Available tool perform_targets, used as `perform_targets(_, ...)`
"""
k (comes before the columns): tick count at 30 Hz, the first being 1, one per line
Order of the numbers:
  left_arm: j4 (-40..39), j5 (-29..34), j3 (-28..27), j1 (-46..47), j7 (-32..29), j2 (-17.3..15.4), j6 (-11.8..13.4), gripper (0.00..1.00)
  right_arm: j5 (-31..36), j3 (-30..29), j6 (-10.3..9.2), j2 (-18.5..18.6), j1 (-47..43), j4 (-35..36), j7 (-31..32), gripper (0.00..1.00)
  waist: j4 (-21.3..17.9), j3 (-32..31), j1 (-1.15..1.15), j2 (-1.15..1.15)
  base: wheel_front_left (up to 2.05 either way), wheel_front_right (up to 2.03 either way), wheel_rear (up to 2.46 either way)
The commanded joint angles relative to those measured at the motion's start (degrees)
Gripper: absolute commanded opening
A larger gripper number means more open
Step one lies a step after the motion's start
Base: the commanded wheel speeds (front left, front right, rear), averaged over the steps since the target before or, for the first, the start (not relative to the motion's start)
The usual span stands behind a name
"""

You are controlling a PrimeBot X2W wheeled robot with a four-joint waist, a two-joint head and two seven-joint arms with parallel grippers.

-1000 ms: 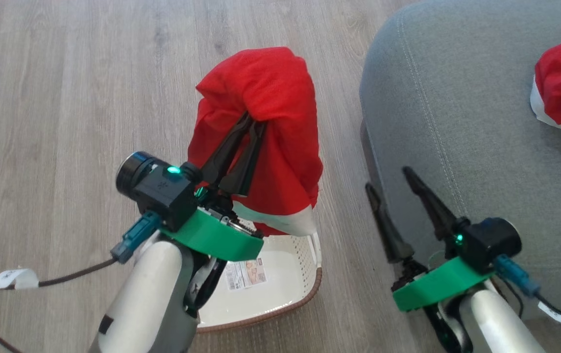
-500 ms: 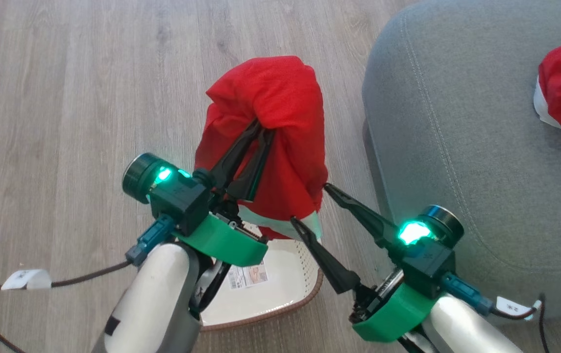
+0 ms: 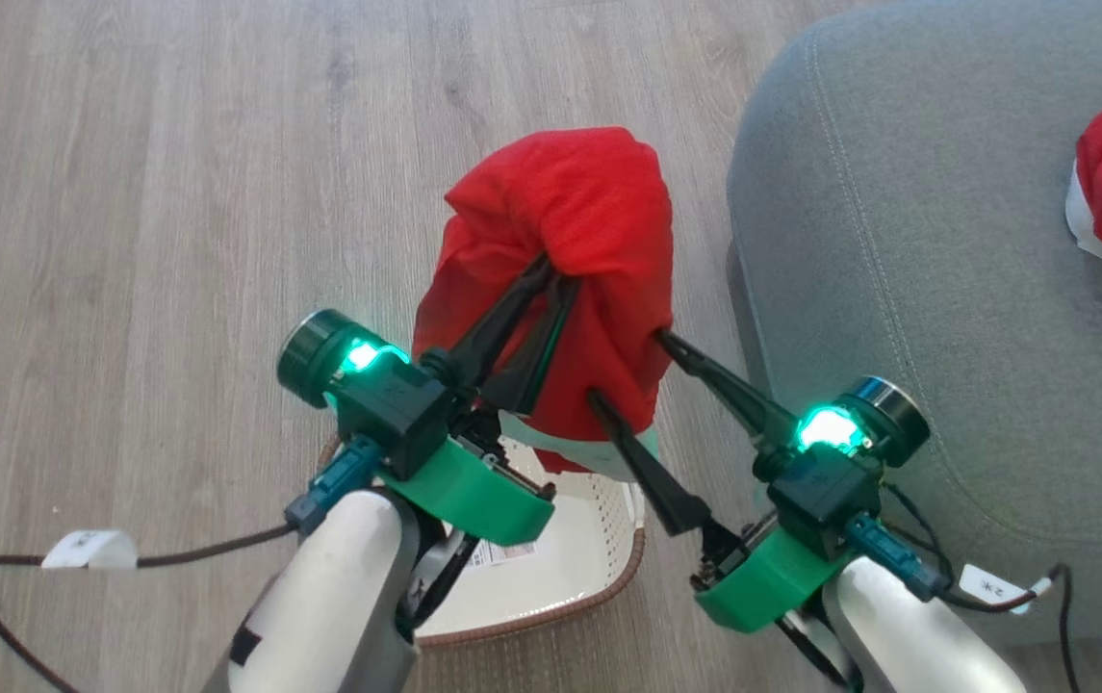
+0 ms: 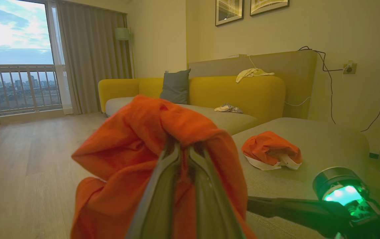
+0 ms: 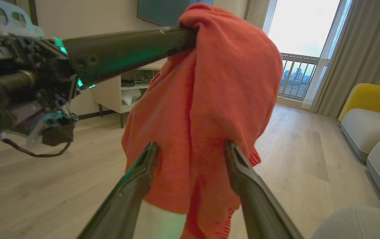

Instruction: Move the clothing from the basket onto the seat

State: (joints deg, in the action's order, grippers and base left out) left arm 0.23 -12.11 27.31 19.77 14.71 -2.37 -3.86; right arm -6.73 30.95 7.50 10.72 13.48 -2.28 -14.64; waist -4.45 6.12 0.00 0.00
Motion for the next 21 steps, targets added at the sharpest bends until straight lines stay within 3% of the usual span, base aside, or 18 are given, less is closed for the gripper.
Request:
perform_targets(1,-1.98,-0.04,-1.33,1.41,0.29,-0.51,0.22,0.0,1.44,-0.4,-0.01,-1.2,1.42,1.16,-0.36,1.0,0.12,-0.02,0.0,0.0,0.0,0.0,0.0)
perform_targets(21,0.08,-1.31,4.52,1.73,0.29,-0.51,-0.21,0.0,8.16,-2.75,-0.01,-5.71,4.61,-6.49,-0.36,1.0,0.74,-0.36,0.0,0.0,0.0,0.0,0.0)
